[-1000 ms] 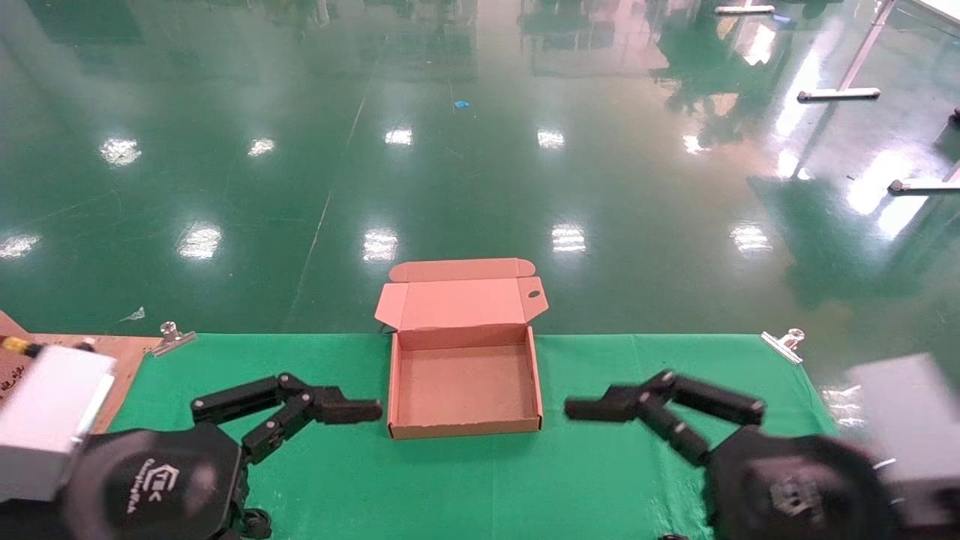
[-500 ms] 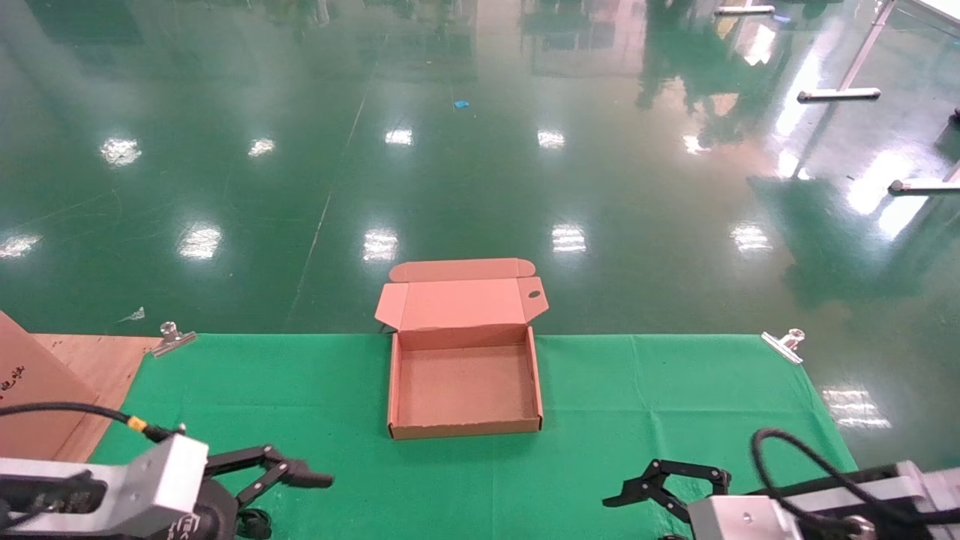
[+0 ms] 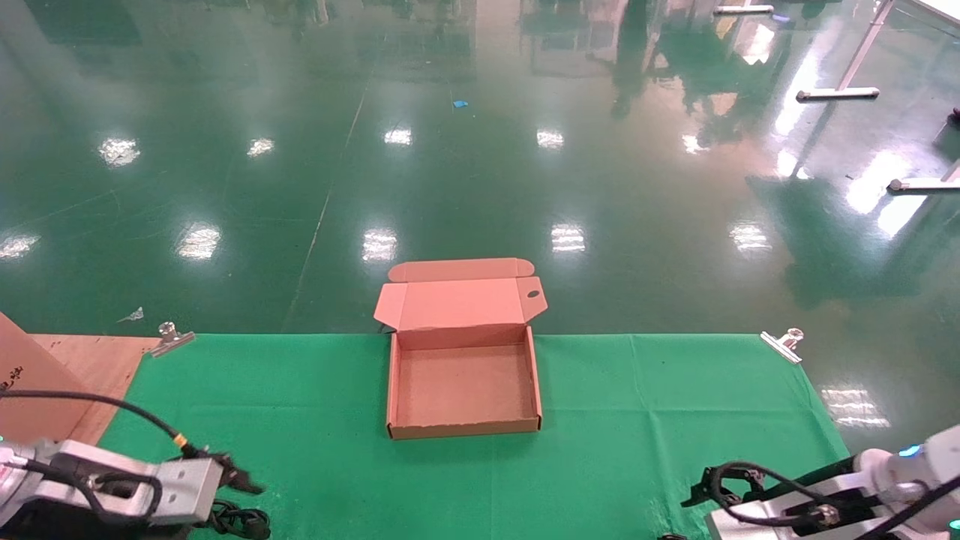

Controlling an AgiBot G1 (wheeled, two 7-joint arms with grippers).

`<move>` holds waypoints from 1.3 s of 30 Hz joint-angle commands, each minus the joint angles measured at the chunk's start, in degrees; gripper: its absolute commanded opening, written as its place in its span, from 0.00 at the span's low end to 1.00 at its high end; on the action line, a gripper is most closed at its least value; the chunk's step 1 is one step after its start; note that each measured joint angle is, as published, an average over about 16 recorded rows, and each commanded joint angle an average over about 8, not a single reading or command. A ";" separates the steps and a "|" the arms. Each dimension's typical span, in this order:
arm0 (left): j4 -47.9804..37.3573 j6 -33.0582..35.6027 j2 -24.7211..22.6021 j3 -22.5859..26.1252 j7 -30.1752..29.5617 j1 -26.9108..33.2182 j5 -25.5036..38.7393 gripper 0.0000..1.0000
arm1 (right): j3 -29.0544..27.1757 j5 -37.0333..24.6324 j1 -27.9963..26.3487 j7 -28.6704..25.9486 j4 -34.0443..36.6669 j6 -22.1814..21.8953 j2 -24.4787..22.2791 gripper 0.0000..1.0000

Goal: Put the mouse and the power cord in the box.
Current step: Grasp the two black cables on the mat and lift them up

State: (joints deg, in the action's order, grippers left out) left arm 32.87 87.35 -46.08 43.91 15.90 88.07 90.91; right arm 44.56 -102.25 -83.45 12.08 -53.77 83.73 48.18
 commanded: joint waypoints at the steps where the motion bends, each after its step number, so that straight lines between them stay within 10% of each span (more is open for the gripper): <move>1: -3.53 -0.64 -1.49 1.84 2.52 1.96 3.30 1.00 | 1.40 -3.37 -0.83 2.08 2.62 -1.32 1.57 1.00; 17: -23.37 -14.76 -8.21 4.05 15.83 5.32 9.01 1.00 | 4.08 -8.67 -2.81 16.79 25.84 -11.65 11.88 1.00; 39: -30.97 -30.48 -13.02 4.54 19.72 3.15 10.36 1.00 | 2.49 -5.94 -6.47 28.57 47.23 -17.06 18.45 1.00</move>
State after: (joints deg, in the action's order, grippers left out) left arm 1.96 57.20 -59.05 48.45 35.64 91.18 101.25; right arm 47.01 -108.13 -89.86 40.54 -6.82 66.83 66.49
